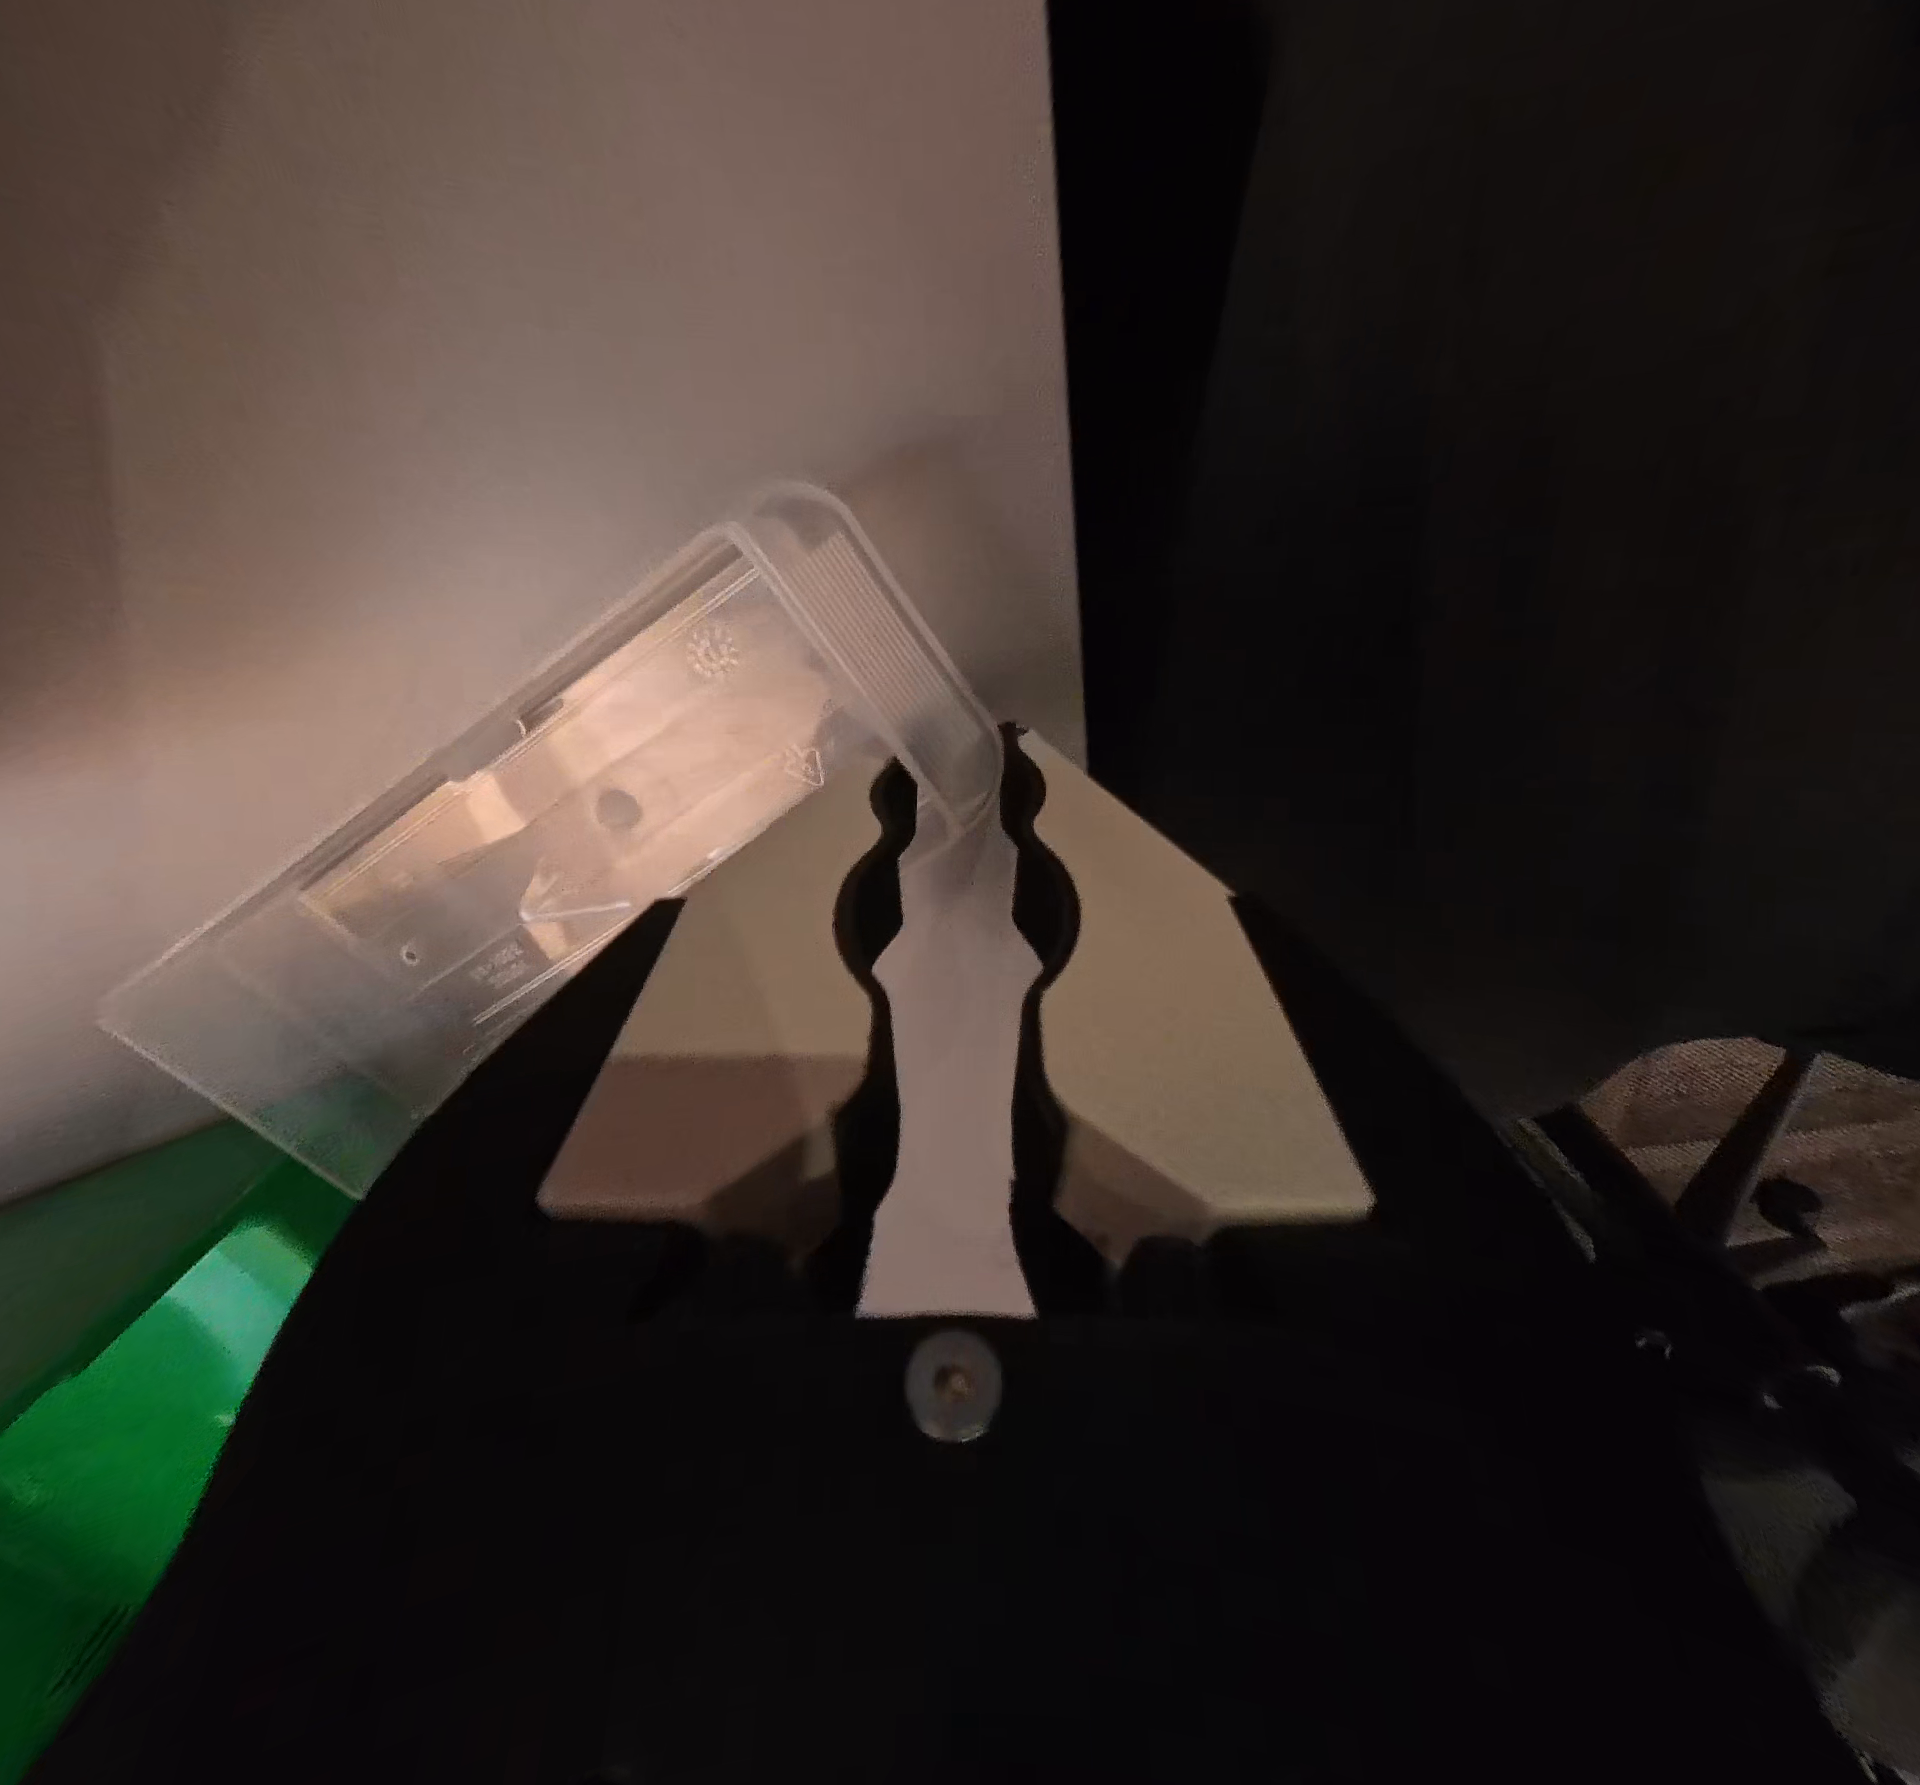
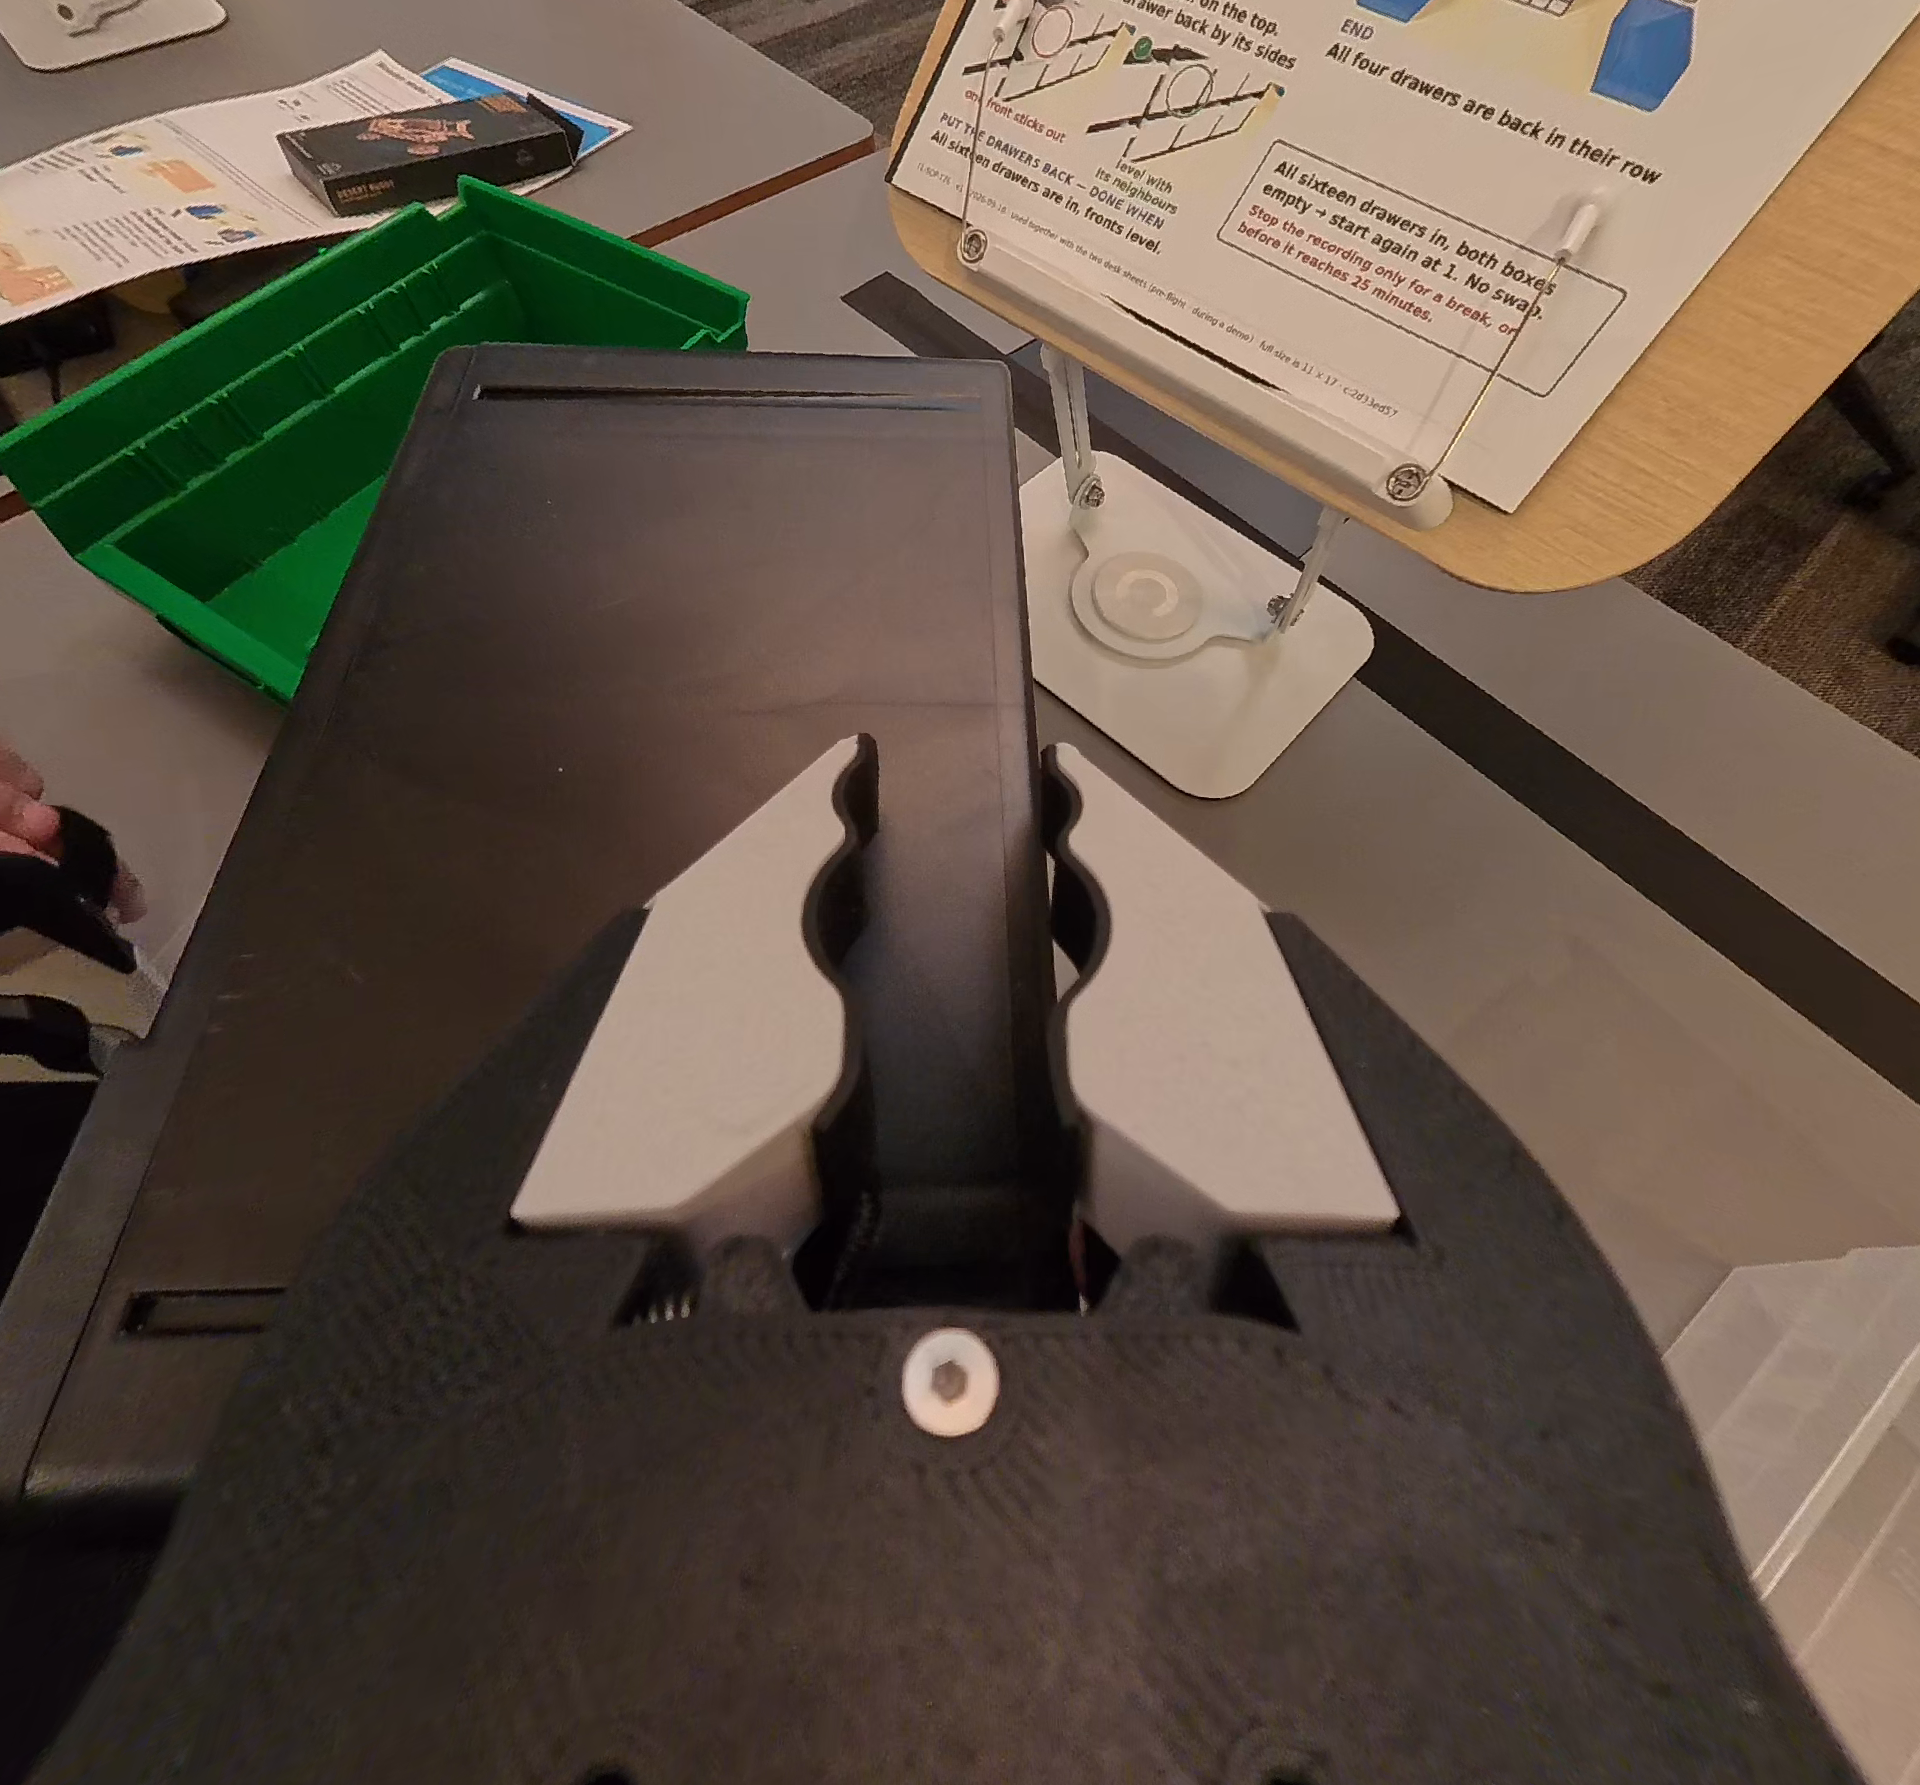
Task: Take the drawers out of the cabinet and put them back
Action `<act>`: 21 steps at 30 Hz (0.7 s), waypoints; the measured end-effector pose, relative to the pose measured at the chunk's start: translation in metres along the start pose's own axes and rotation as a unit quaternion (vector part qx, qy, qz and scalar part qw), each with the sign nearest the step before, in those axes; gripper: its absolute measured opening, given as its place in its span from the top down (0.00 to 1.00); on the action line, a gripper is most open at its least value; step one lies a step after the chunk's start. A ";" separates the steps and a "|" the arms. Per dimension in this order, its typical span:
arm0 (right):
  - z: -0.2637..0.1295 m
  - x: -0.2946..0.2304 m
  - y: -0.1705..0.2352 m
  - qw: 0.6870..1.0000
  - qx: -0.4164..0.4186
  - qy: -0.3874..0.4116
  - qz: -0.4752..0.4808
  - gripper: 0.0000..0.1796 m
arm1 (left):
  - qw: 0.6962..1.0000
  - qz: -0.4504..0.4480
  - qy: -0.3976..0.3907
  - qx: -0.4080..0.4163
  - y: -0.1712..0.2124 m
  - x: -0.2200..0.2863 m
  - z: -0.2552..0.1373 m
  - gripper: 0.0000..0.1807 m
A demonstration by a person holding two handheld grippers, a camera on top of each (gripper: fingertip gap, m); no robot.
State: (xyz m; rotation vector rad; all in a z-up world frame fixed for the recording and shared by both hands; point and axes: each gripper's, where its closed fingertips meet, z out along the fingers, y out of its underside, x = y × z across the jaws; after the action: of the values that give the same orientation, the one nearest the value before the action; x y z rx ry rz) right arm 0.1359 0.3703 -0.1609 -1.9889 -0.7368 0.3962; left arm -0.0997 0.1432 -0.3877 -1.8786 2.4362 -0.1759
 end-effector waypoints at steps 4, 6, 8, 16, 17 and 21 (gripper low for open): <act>0.000 0.000 0.000 1.000 0.000 0.000 0.000 0.84 | 1.000 -0.004 -0.003 0.003 0.003 -0.002 0.000 0.92; 0.000 0.000 0.000 1.000 0.000 0.000 0.000 0.84 | 1.000 -0.021 -0.007 0.000 0.007 -0.002 -0.002 0.89; 0.000 0.000 0.000 1.000 0.000 0.000 0.000 0.84 | 0.999 -0.047 -0.015 -0.001 0.009 -0.003 -0.004 0.82; 0.000 0.000 0.000 1.000 0.001 0.000 -0.001 0.84 | 0.978 -0.179 -0.085 0.060 0.011 -0.013 -0.017 0.67; 0.000 0.000 0.000 1.000 0.001 0.000 -0.001 0.84 | 0.974 -0.195 -0.087 0.073 0.009 -0.012 -0.019 0.64; 0.000 0.000 0.000 1.000 0.001 0.000 -0.001 0.84 | 0.956 -0.252 -0.118 0.089 0.013 -0.014 -0.023 0.57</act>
State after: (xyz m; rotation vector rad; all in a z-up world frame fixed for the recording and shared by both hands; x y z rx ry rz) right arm 0.1360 0.3701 -0.1608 -1.9868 -0.7375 0.3949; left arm -0.1117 0.1612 -0.3672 -2.2438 1.6939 -0.1713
